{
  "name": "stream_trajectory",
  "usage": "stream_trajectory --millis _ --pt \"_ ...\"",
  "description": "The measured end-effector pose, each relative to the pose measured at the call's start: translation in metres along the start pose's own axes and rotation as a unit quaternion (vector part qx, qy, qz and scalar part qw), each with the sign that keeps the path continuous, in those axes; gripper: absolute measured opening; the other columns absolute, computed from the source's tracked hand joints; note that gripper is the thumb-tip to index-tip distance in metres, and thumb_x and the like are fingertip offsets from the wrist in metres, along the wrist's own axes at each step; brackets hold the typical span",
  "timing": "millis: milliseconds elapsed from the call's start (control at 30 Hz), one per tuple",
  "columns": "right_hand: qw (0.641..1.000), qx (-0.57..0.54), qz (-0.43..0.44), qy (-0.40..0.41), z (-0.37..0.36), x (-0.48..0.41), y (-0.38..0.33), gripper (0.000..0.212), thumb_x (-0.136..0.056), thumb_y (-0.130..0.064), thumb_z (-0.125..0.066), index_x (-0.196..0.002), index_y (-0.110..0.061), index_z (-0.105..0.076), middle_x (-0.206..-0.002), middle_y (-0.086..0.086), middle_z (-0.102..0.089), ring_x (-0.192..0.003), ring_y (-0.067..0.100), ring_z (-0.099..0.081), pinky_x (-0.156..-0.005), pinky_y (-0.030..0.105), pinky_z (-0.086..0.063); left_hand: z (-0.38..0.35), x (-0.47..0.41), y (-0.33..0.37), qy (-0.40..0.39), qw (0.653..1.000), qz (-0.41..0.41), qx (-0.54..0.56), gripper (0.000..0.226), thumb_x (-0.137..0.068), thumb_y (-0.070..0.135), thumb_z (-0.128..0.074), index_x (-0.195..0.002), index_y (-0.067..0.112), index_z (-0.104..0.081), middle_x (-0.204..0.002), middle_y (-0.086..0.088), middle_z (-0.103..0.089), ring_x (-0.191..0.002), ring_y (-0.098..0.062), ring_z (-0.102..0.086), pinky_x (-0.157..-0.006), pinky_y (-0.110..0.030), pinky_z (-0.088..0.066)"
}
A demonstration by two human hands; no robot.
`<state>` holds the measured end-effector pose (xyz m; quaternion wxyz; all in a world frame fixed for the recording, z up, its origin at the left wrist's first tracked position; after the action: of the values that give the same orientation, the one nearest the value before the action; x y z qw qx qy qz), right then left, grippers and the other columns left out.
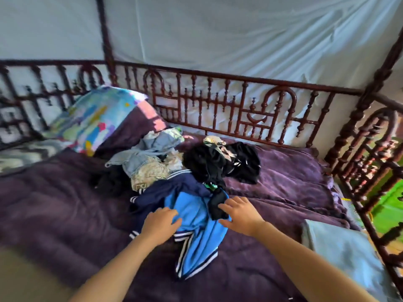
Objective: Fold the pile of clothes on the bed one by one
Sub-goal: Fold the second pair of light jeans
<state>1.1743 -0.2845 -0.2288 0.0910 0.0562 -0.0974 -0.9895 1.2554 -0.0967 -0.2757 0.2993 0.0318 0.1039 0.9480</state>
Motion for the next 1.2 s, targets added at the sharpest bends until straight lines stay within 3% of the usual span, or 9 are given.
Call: stream_trajectory --millis 33,200,333,400,433,533,733,967,1200 --pt "0.999 0.006 0.021 0.028 0.008 -0.014 -0.023 0.052 -0.057 -0.055 -0.082 -0.096 -0.022 -0.074 -0.084 -0.002 -0.069 -0.076 0.018 -0.067 -0.066 0.024 -0.053 0.01 0.015 -0.025 0.011 1.0 0.018 0.0 0.036 -0.096 0.046 -0.037 -0.115 0.023 -0.058 -0.117 0.005 -0.058 -0.111 -0.017 -0.052 -0.085 -0.031 -0.04" --pt "0.992 -0.002 0.107 0.066 0.03 -0.08 -0.137 0.046 -0.046 -0.056 -0.085 -0.078 -0.025 -0.075 -0.067 -0.007 -0.066 -0.06 0.013 -0.065 -0.054 0.016 -0.049 0.069 0.089 -0.141 0.083 0.988 0.127 0.012 0.035 -0.096 0.043 -0.041 -0.103 0.018 -0.065 -0.111 0.002 -0.061 -0.106 -0.02 -0.055 -0.085 -0.031 -0.043" --pt "0.984 -0.027 0.161 0.074 0.04 -0.118 -0.21 0.042 -0.048 -0.056 -0.084 -0.077 -0.028 -0.075 -0.068 -0.009 -0.066 -0.059 0.011 -0.064 -0.052 0.016 -0.047 0.099 0.137 -0.202 0.149 0.97 0.184 0.056 0.033 -0.095 0.04 -0.046 -0.093 0.014 -0.066 -0.102 0.002 -0.063 -0.102 -0.02 -0.057 -0.081 -0.031 -0.044" --pt "0.983 -0.03 0.168 0.07 0.043 -0.136 -0.232 0.043 -0.056 -0.055 -0.081 -0.087 -0.027 -0.075 -0.077 -0.008 -0.069 -0.07 0.012 -0.066 -0.059 0.018 -0.049 0.102 0.156 -0.223 0.169 0.962 0.205 0.067 0.032 -0.094 0.039 -0.047 -0.09 0.013 -0.066 -0.099 0.003 -0.064 -0.098 -0.019 -0.057 -0.08 -0.03 -0.043" --pt "0.983 -0.047 0.172 0.052 0.04 -0.146 -0.242 0.044 -0.069 -0.054 -0.074 -0.101 -0.024 -0.072 -0.091 -0.003 -0.069 -0.084 0.016 -0.066 -0.071 0.022 -0.05 0.101 0.164 -0.233 0.172 0.959 0.215 0.067 0.032 -0.094 0.038 -0.047 -0.09 0.013 -0.066 -0.099 0.003 -0.064 -0.097 -0.019 -0.057 -0.08 -0.031 -0.044" --pt "0.979 -0.09 0.182 -0.008 0.018 -0.178 -0.266 0.049 -0.096 -0.047 -0.039 -0.136 -0.02 -0.046 -0.131 0.004 -0.051 -0.122 0.02 -0.044 -0.098 0.033 -0.033 0.099 0.179 -0.264 0.182 0.95 0.24 0.078 0.029 -0.093 0.034 -0.051 -0.091 0.011 -0.068 -0.1 -0.001 -0.065 -0.096 -0.023 -0.058 -0.083 -0.034 -0.045" --pt "0.977 -0.092 0.193 0.004 -0.003 -0.25 -0.292 0.05 -0.098 -0.046 -0.032 -0.14 -0.021 -0.038 -0.135 -0.002 -0.046 -0.126 0.014 -0.038 -0.102 0.031 -0.029 0.121 0.156 -0.327 0.171 0.951 0.256 0.035 0.03 -0.094 0.039 -0.048 -0.107 0.018 -0.066 -0.114 0.003 -0.062 -0.106 -0.02 -0.055 -0.089 -0.032 -0.043" --pt "0.981 -0.131 0.141 0.011 -0.006 -0.357 -0.286 0.049 -0.097 -0.048 -0.033 -0.14 -0.024 -0.039 -0.135 -0.004 -0.047 -0.128 0.014 -0.038 -0.103 0.031 -0.031 0.163 0.09 -0.403 0.168 0.954 0.246 0.021 0.037 -0.096 0.039 -0.044 -0.124 0.019 -0.057 -0.128 0.003 -0.056 -0.119 -0.019 -0.048 -0.099 -0.031 -0.037" --pt "0.978 -0.119 0.165 -0.043 -0.033 -0.425 -0.332 0.049 -0.098 -0.047 -0.032 -0.141 -0.024 -0.036 -0.138 -0.005 -0.043 -0.129 0.013 -0.035 -0.103 0.031 -0.029 0.133 0.08 -0.489 0.127 0.943 0.303 0.056 0.039 -0.096 0.041 -0.043 -0.128 0.021 -0.054 -0.132 0.005 -0.052 -0.121 -0.017 -0.045 -0.098 -0.027 -0.035"
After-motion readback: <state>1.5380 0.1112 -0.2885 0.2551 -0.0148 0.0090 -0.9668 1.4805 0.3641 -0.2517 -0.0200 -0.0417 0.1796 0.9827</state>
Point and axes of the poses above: each hand's wrist, its own x-axis away from the middle knuckle, its own z-axis out of the back of the hand, y = z × x, the point moved 7 cm from there along -x, towards the middle knuckle
